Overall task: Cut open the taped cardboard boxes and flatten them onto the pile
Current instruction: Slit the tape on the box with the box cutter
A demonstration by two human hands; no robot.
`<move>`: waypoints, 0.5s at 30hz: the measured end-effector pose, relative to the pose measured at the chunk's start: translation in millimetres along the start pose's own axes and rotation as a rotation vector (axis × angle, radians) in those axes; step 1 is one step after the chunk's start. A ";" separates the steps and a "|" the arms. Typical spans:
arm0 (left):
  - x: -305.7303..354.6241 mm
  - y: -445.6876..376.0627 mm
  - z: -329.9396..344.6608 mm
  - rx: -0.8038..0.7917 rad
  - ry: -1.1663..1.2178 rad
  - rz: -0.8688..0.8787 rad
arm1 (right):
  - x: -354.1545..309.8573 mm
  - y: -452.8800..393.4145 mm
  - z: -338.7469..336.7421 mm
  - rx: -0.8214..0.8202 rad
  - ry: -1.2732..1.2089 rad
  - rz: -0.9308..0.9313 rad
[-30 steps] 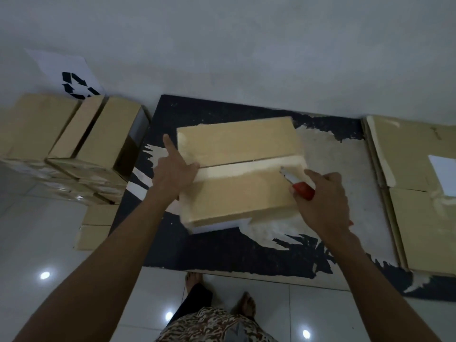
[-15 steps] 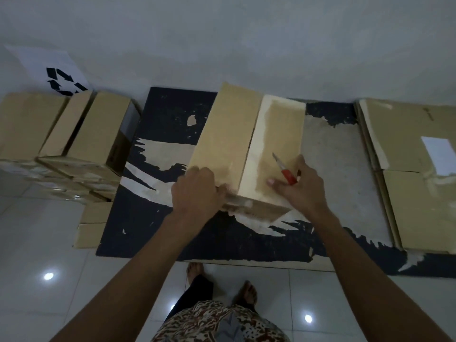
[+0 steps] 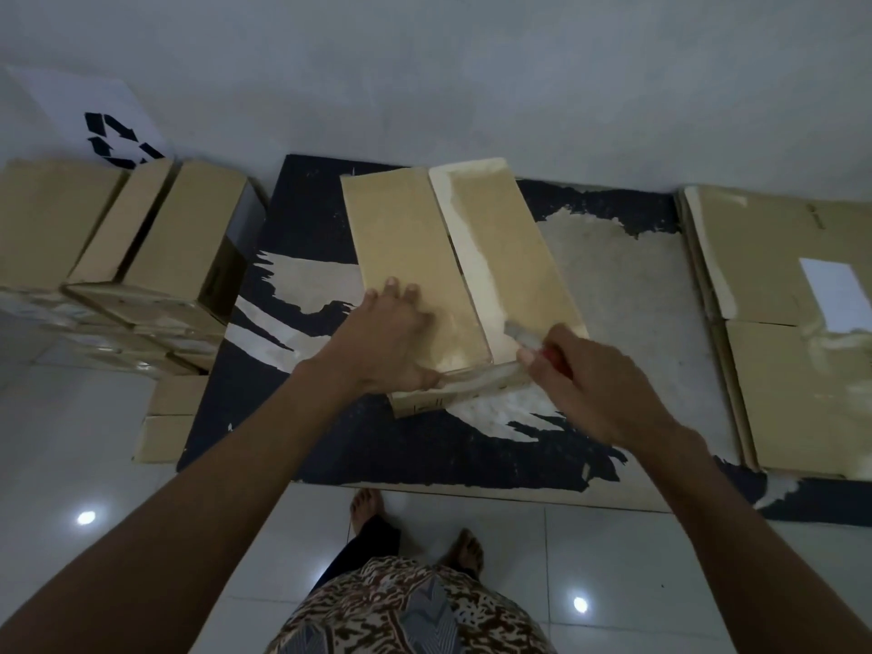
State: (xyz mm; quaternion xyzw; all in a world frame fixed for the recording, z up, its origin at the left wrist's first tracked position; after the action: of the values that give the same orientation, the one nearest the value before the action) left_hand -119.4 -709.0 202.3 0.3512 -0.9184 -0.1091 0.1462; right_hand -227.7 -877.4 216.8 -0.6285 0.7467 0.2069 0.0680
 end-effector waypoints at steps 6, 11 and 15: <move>-1.1 -1.3 6.7 -0.071 0.005 0.014 | -4.0 18.6 37.2 -0.058 0.240 -0.035; -1.3 -1.5 6.9 -0.109 0.053 -0.003 | -11.7 8.0 39.6 -0.036 0.307 -0.032; 1.0 -0.5 6.8 -0.130 0.058 -0.023 | -19.2 1.8 36.9 -0.029 0.327 -0.066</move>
State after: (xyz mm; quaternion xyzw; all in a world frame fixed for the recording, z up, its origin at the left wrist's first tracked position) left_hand -122.1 -709.3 196.0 0.3546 -0.9006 -0.1598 0.1939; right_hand -231.5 -845.2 190.8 -0.6790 0.7236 0.1103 -0.0567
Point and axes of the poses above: each hand's wrist, its own y-axis away from the middle knuckle, its own z-axis out of the palm, x = y × z, the point moved 8 cm from there along -y, towards the middle knuckle, and after that the axes turned 7 degrees about y, right-handed, at the moved point
